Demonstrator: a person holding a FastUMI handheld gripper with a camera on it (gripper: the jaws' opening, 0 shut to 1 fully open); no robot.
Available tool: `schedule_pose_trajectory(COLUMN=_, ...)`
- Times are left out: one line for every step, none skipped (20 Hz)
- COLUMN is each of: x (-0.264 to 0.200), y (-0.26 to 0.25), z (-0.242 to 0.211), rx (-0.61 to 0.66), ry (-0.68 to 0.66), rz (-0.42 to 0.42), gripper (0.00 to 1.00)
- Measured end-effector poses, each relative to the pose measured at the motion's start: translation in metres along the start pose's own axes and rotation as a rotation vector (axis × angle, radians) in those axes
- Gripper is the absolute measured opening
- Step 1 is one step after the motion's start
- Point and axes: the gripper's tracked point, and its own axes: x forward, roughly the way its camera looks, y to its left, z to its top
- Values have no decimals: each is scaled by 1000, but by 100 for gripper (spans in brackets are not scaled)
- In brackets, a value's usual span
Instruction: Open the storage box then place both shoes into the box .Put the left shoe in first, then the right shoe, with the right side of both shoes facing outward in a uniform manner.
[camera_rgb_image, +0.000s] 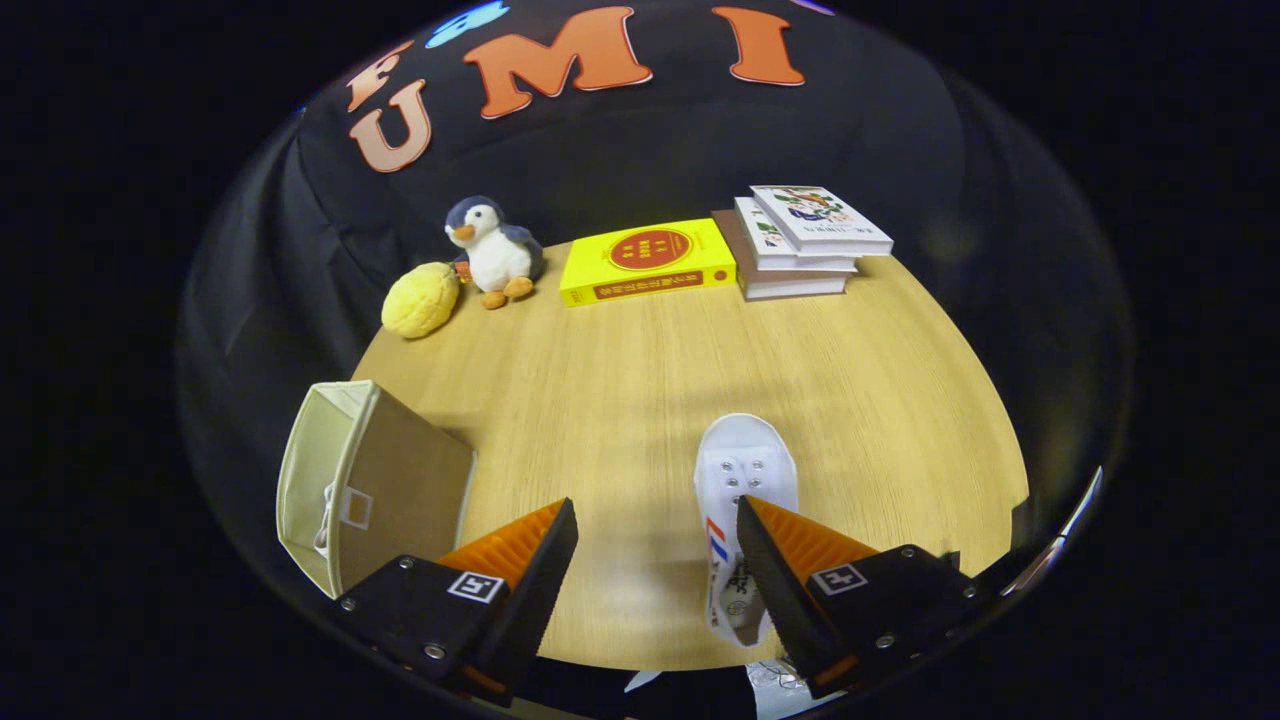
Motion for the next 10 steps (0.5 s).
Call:
schedule_pose_trajectory(x=1, y=-10, z=-7, rx=-3, ry=14, rz=-3, gripper=95)
schedule_pose_trajectory(x=3, y=-21, z=-13, rx=-5, ry=19, rz=-20, gripper=92)
schedule_pose_trajectory(x=6, y=-33, z=-18, rx=-5, ry=24, rz=-43, gripper=91)
schedule_pose_trajectory(x=9, y=-41, z=-24, rx=-6, ry=35, rz=-58, gripper=90)
schedule_pose_trajectory(x=12, y=-47, z=-30, rx=-10, ry=44, rz=-64, gripper=90)
schedule_pose_trajectory(x=16, y=-51, z=-39, rx=-19, ry=65, rz=-60, gripper=89)
schedule_pose_trajectory(x=18, y=-53, z=-48, rx=-24, ry=87, rz=-51, gripper=87)
schedule_pose_trajectory(x=23, y=-55, z=-53, rx=-24, ry=99, rz=-48, gripper=84)
schedule_pose_trajectory(x=26, y=-58, z=-58, rx=-26, ry=108, rz=-45, gripper=82)
schedule_pose_trajectory(x=29, y=-62, z=-62, rx=-32, ry=112, rz=-49, gripper=80)
